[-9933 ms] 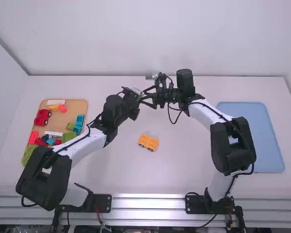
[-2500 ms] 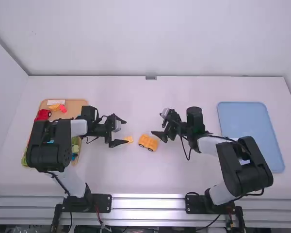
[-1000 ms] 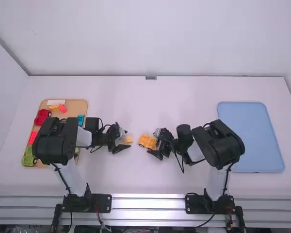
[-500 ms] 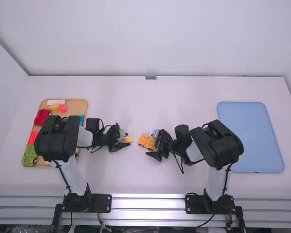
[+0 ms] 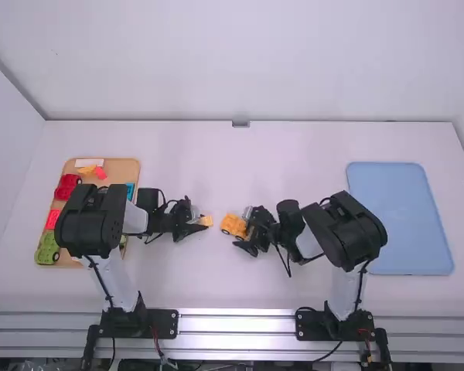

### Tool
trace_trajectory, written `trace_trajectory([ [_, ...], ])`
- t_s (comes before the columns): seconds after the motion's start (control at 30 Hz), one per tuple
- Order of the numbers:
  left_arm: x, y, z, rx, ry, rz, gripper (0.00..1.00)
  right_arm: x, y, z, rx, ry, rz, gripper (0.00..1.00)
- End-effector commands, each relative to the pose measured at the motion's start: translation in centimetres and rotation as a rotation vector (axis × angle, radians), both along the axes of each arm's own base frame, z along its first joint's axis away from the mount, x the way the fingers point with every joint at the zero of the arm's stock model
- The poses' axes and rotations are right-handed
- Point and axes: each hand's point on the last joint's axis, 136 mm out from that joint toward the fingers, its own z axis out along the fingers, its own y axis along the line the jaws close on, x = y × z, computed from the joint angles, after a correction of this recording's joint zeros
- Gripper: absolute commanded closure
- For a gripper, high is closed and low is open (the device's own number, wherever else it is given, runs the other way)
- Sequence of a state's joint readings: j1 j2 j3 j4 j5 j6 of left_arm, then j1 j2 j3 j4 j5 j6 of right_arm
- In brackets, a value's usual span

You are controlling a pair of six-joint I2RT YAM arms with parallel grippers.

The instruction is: Assemble lego blocks to make yellow taxi

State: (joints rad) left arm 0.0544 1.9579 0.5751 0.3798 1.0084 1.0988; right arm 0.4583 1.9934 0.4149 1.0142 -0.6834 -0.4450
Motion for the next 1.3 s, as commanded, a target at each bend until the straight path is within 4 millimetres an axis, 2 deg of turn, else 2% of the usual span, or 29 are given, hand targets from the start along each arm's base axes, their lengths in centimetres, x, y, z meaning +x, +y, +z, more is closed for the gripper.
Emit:
trace_trajectory([
  [0.0, -0.4, 0.2, -0.9, 0.027, 0.015, 0.004, 0.95, 0.5, 0.4, -0.5, -0.016, -0.015, -0.014, 0.01],
  [0.17, -0.6, -0.5, 0.3, -0.034, 0.001, -0.026, 0.98, 1.2, 0.6, -1.6, -0.021, -0.003, -0.015, 0.03],
  [0.27, -0.5, -0.5, 1.1, -0.04, -0.016, -0.029, 0.98, 1.6, 0.9, -2.6, -0.012, -0.008, 0.032, 0.12],
  [0.4, -0.6, -0.5, 2.2, -0.04, -0.021, -0.032, 0.98, 1.4, 1.4, -2.4, 0.055, -0.032, 0.148, 0.18],
  [0.67, -1.8, -1.1, 5.4, -0.022, -0.068, -0.081, 0.98, 2.5, -0.4, -2.5, 0.08, -0.049, 0.272, 0.45],
  [0.8, -1.8, -2.1, 6.5, -0.039, -0.081, -0.097, 0.98, 3.2, -1.1, -2.4, 0.084, -0.042, 0.318, 0.46],
  [1.17, -1.0, -5.7, 7.5, -0.066, -0.131, -0.143, 0.98, 3.3, -1.5, -2.7, 0.041, -0.053, 0.382, 0.44],
  [1.23, -0.6, -6.1, 7.3, -0.04, -0.118, -0.126, 0.98, 3.2, -1.5, -2.8, 0.04, -0.046, 0.382, 0.22],
  [1.27, -0.5, -6.2, 7.2, -0.028, -0.114, -0.125, 0.98, 3.2, -1.5, -2.8, 0.04, -0.044, 0.38, 0.18],
])
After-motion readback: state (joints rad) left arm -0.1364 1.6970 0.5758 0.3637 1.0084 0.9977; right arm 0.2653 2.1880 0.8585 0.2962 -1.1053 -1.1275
